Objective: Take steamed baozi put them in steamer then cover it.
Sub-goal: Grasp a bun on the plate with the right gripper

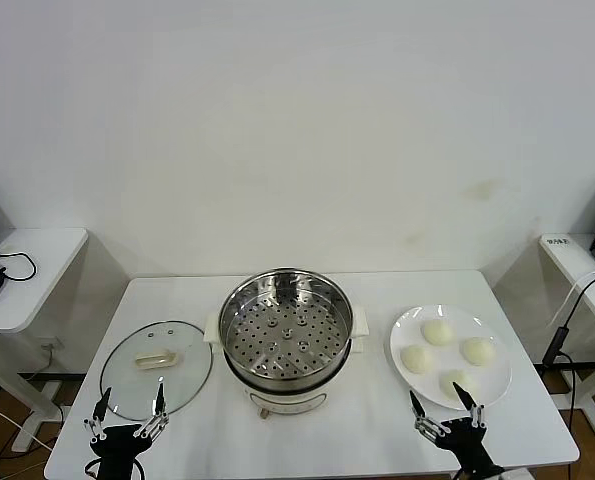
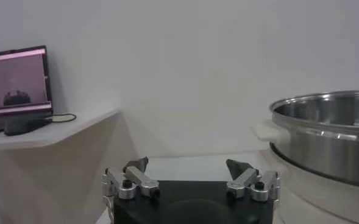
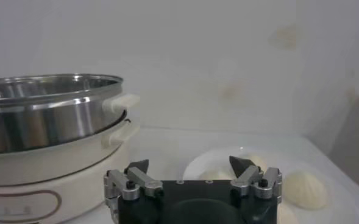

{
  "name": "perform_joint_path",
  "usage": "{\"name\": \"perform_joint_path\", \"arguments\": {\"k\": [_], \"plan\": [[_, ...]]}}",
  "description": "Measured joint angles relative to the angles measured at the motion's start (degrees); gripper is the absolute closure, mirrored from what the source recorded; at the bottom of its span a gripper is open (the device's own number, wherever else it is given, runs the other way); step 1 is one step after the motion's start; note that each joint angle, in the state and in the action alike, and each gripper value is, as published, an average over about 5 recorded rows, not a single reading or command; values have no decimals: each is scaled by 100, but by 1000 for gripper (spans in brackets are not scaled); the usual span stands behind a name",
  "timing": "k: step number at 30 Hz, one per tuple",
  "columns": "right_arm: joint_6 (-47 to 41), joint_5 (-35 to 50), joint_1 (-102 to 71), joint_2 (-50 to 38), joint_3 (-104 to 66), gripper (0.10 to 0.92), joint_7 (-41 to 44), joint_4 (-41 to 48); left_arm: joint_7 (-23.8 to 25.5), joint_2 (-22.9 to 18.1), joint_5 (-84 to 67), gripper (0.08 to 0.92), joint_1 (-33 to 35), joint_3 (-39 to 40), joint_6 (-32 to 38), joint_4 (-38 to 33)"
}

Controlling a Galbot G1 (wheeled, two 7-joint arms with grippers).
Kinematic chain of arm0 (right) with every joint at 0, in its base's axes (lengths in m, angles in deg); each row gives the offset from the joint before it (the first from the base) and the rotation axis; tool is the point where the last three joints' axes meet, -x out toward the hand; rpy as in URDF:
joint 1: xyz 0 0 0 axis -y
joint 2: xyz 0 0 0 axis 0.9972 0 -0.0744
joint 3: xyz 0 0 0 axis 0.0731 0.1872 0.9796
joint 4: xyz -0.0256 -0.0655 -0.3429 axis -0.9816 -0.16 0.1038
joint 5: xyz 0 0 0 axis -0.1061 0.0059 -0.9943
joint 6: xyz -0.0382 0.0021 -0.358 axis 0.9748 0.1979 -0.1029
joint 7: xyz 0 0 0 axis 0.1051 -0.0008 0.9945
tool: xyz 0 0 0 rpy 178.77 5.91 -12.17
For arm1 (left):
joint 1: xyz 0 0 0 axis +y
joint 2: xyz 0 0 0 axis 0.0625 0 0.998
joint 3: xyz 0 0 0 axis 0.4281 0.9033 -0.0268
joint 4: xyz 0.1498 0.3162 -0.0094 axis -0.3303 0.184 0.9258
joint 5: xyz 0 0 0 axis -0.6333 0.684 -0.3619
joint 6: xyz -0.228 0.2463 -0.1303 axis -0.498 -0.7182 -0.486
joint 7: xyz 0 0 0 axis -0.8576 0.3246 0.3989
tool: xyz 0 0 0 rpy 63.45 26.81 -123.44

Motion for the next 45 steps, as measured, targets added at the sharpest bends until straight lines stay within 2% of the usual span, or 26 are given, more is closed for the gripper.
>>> {"name": "perform_joint_path", "arguments": {"k": [11,22,33,39,45], "plan": [[-491,-1348,684,-944,-413,203,363,358,78,78,310,177,40,-47,-352,-81],[-786,-2335,2311,-2756,-21,202,1725,1372,207,20,748,177,135,-6,-370,-226],[-524,-2756,5219,-3841,2301,203,3604,2812,273,-1,914,177,65,-44,-487,-387],[-381,-2779,6809,-3886,3892,202,4431,3594,281,23,902,177,14,-89,-562,-433],[-240,-2915,8039,-3561,5218,203,5004,4403,296,64,882,177,-33,-157,-605,-427]]}}
